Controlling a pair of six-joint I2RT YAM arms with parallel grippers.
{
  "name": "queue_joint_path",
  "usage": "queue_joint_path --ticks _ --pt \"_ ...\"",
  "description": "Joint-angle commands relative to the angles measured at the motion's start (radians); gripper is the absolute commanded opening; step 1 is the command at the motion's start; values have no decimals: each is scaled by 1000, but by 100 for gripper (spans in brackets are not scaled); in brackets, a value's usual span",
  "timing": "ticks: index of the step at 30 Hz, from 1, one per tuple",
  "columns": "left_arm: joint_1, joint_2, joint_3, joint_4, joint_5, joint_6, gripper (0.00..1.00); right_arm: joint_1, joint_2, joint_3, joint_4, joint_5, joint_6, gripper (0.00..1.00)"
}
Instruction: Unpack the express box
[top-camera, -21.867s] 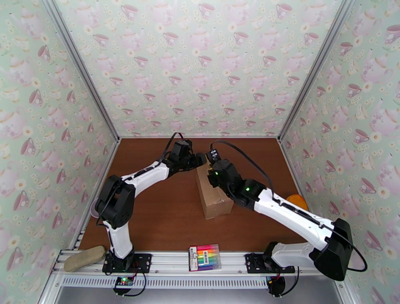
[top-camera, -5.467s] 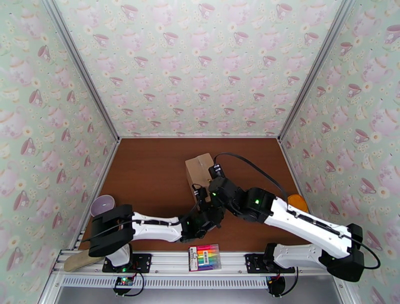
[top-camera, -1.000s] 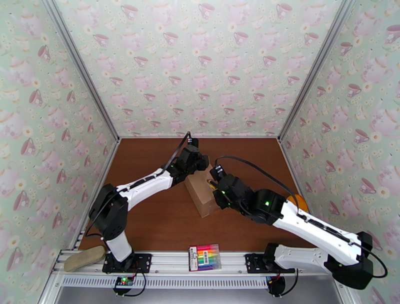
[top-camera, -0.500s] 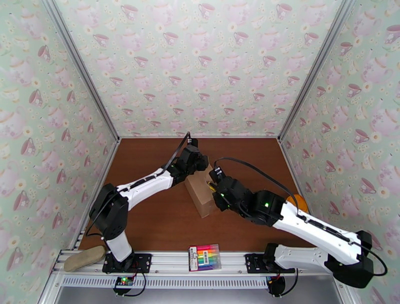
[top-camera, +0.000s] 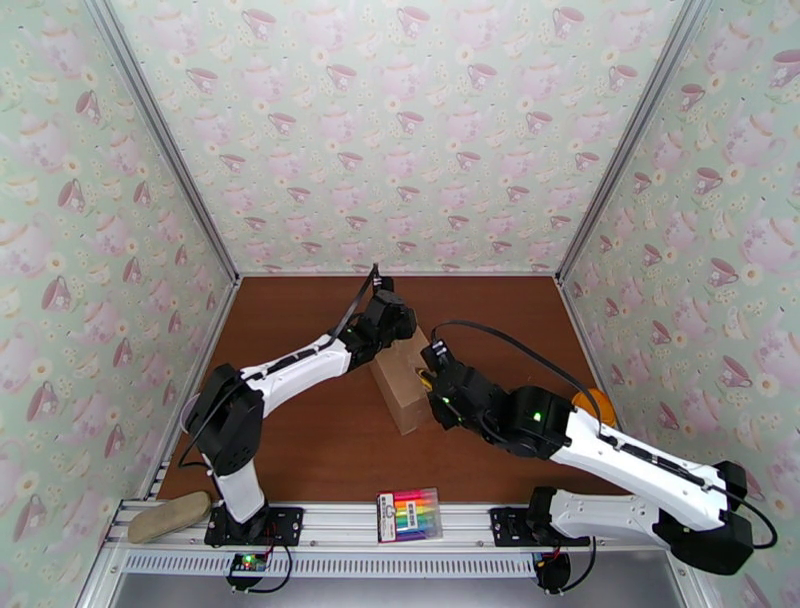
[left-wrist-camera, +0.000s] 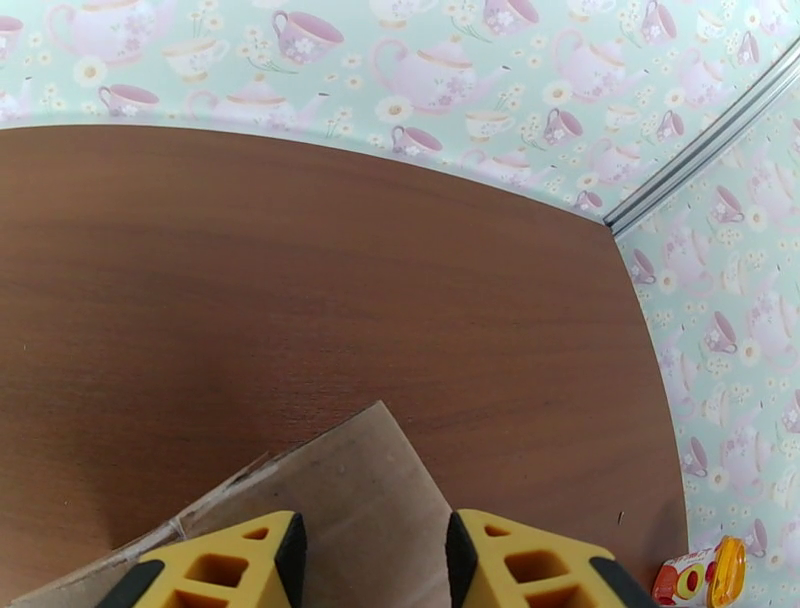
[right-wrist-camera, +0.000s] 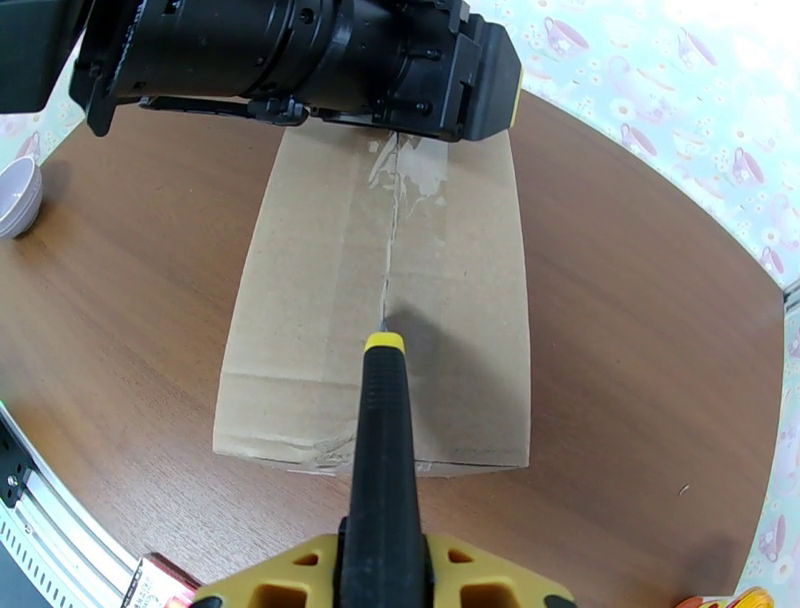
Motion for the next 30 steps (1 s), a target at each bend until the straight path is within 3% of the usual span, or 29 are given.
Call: queue_joint_path --ticks 1,30 --pt "11 50 -6 -84 -35 -20 46 12 -8 -22 -54 -8 26 0" --pt "35 93 35 -117 -44 -44 45 90 -12 -9 -178 26 112 0"
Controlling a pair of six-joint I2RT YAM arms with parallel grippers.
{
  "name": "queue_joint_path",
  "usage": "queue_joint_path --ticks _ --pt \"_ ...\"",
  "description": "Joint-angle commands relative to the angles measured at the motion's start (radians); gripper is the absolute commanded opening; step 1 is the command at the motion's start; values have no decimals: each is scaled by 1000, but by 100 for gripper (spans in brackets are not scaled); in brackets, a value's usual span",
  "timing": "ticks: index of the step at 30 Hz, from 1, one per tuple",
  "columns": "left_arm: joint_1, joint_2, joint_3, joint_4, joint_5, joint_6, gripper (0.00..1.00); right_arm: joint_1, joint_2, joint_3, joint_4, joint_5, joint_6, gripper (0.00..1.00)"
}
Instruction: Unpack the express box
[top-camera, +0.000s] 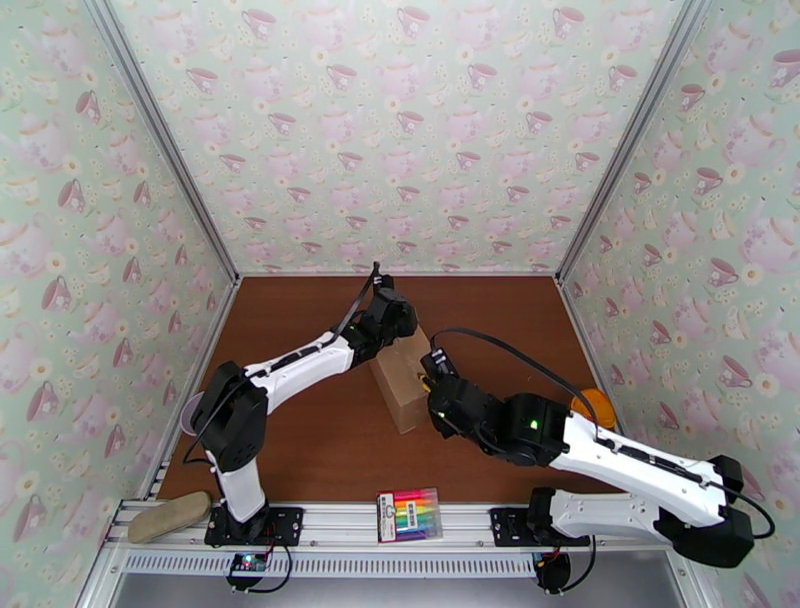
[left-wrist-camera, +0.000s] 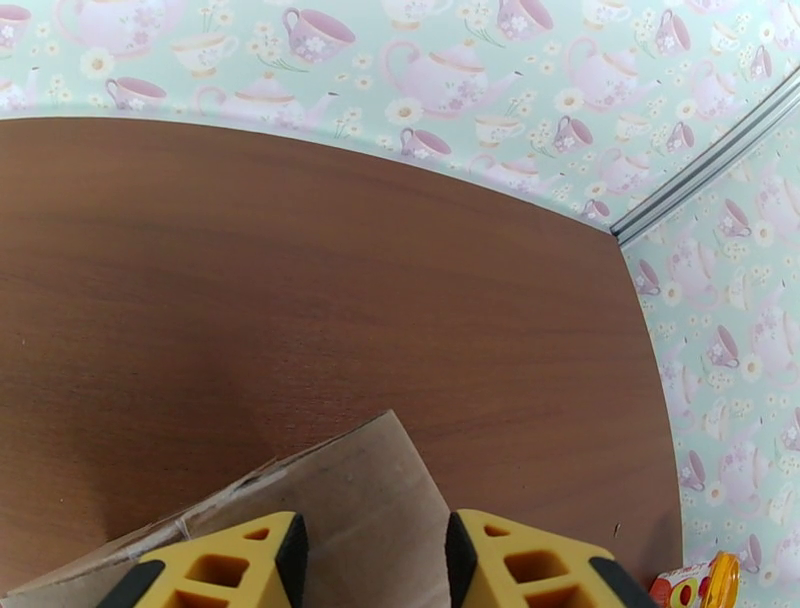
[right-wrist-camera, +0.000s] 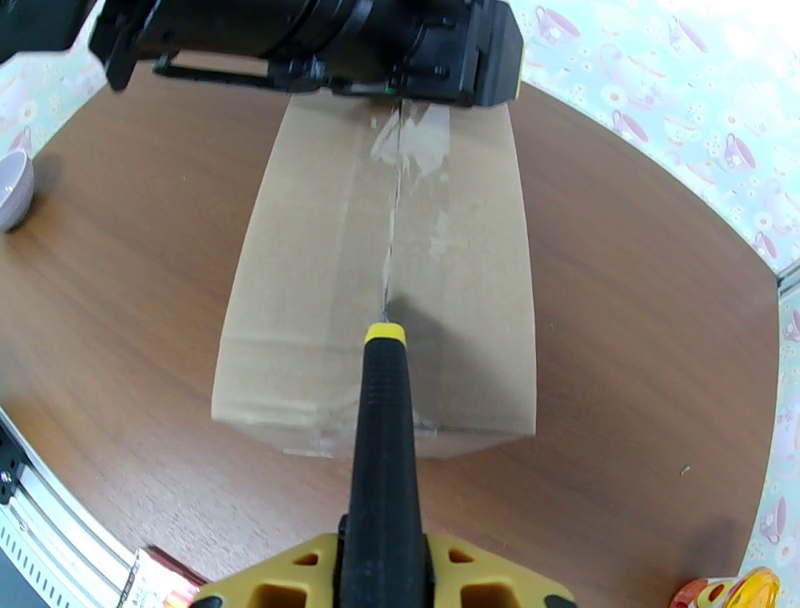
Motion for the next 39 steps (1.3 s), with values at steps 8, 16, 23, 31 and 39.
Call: queue_joint_path --ticks 8,16,23,31,39 --pt "40 81 4 -106 -31 -26 45 45 -23 4 -146 -24 74 0" --pt "47 92 8 -113 -36 -36 45 95 -12 40 -195 5 121 0" --pt "50 102 11 -113 -34 -44 45 123 -11 47 -223 22 158 0" --pt "52 98 16 -113 -44 -46 45 147 -14 68 -245 33 183 0" --pt "53 89 13 -109 -58 -38 45 186 -5 125 -299 69 212 0"
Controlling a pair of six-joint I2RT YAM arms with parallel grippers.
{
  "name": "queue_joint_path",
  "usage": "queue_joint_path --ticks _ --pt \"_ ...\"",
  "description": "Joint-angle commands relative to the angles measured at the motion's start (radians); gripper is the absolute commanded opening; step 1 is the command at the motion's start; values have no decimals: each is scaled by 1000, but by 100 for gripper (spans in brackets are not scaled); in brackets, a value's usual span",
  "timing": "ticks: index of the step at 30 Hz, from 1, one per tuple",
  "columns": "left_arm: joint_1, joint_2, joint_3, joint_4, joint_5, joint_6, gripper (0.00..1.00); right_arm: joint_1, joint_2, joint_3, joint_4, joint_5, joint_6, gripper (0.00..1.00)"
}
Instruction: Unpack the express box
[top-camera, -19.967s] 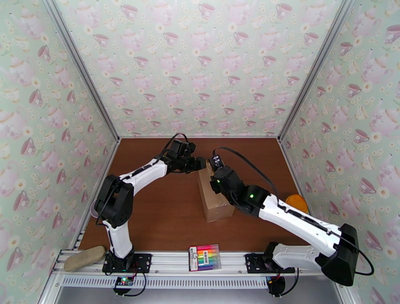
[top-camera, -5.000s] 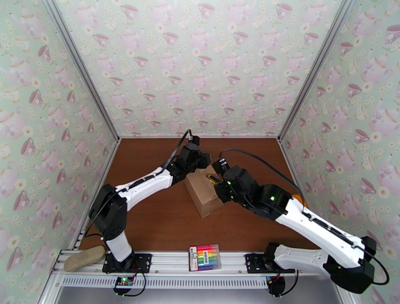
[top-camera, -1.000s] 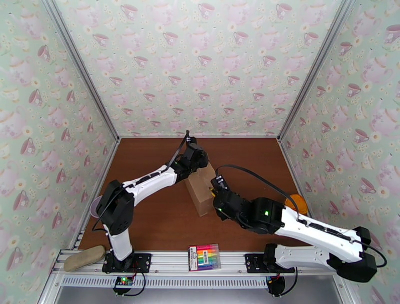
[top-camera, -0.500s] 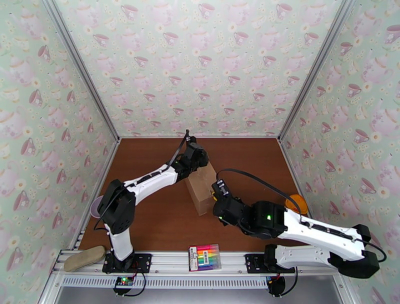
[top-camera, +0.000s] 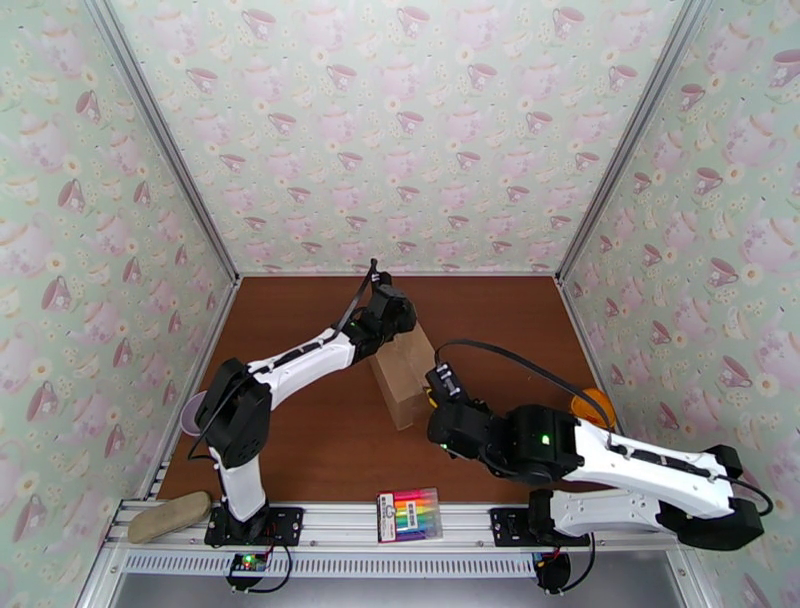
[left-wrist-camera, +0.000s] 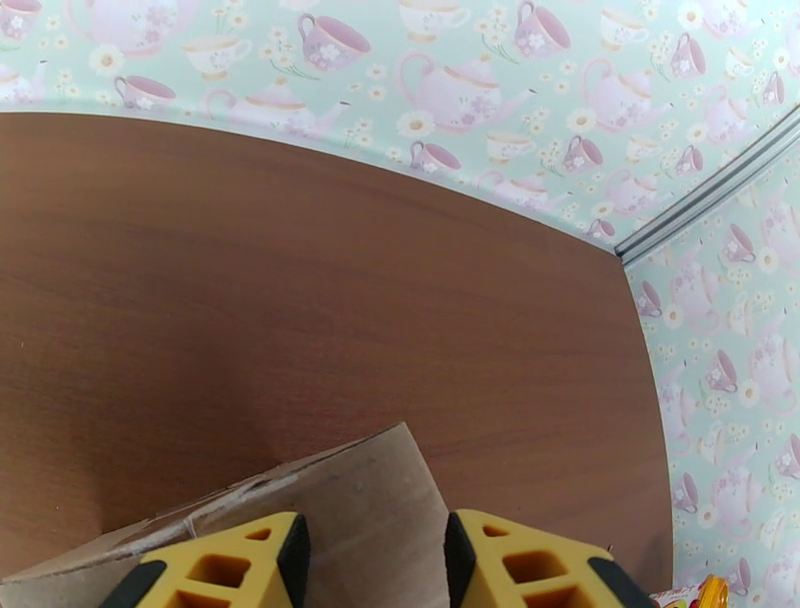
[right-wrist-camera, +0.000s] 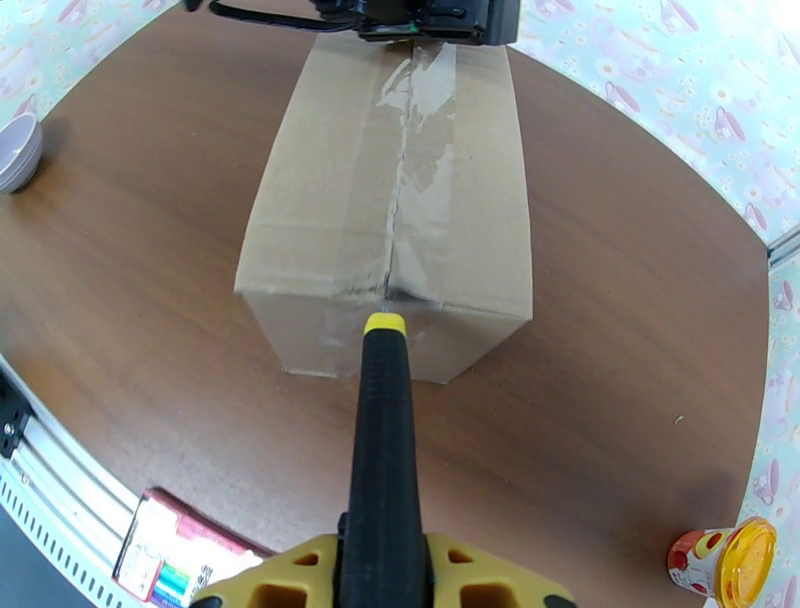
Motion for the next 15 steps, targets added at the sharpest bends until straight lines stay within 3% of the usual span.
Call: queue_joint_path --ticks 1,15 --pt "31 58 -21 -110 -46 -10 45 16 -2 39 -67 2 30 0" --pt "3 -47 -66 40 24 81 46 -5 -3 76 49 95 -105 0"
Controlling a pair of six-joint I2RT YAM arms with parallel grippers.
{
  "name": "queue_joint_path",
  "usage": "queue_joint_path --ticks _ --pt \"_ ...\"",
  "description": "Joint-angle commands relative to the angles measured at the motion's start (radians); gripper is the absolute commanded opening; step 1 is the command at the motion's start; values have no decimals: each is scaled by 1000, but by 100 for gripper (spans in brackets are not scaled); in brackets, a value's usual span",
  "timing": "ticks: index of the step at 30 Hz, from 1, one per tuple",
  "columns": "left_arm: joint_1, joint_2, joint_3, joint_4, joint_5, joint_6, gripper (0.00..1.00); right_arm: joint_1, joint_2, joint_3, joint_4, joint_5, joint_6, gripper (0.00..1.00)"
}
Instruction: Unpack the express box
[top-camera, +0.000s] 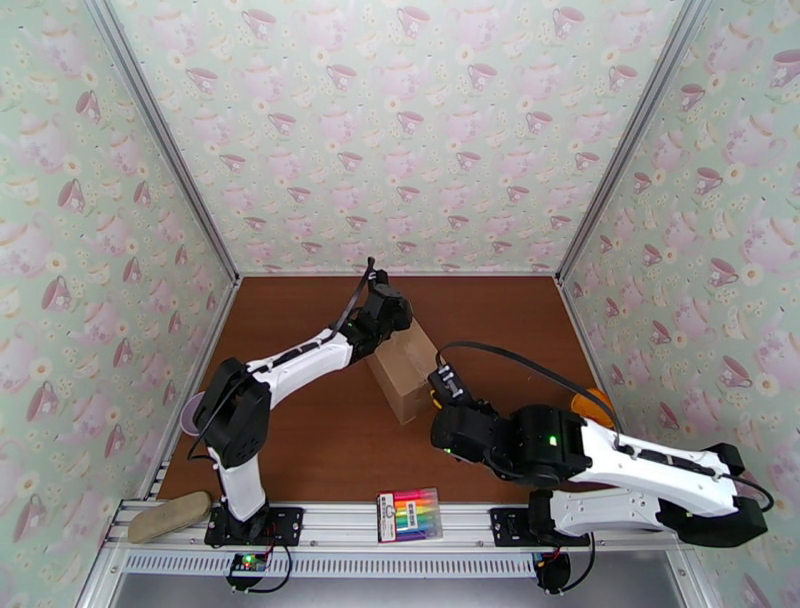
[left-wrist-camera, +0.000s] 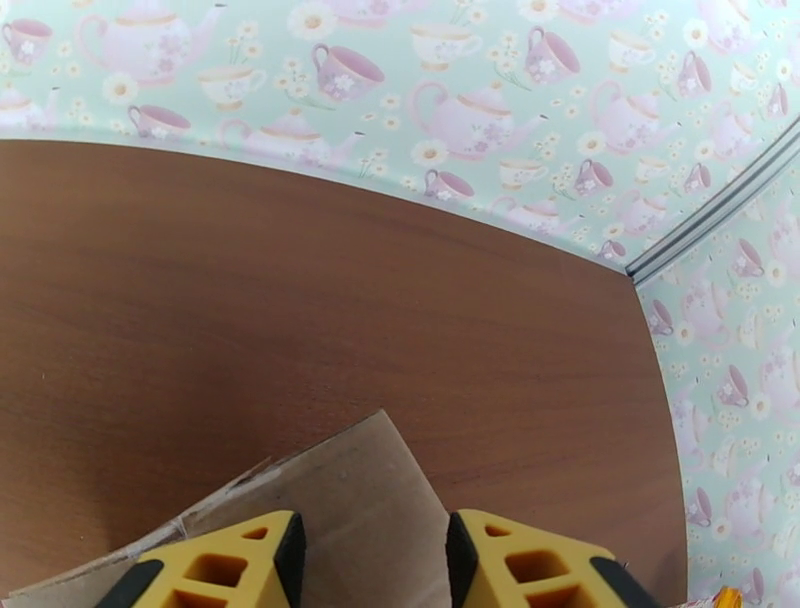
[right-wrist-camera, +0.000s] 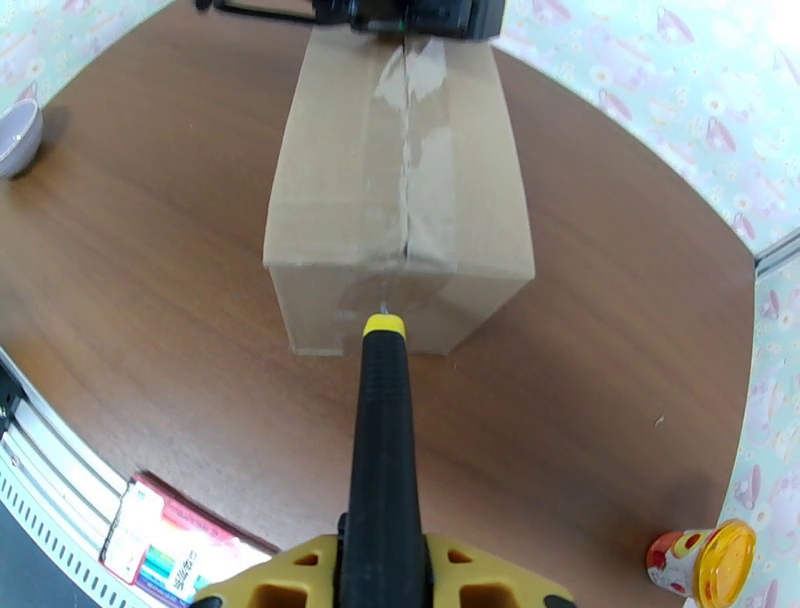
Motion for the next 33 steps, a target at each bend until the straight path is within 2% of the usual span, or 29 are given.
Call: queue_joint_path --ticks 1,5,12,18,33 --pt "-4 -38 -29 -16 49 25 47 -28 -6 46 70 50 -71 0" --pt "-4 -68 -7 -14 87 29 47 -100 -22 51 86 50 -125 0" --pt "5 -129 6 -6 168 -13 48 -218 20 101 -25 168 -118 0" --pt "11 -188 -12 -23 181 -21 48 -337 40 85 36 140 -135 0" --pt "37 -299 -139 -89 253 -87 49 -462 64 46 116 67 -196 0"
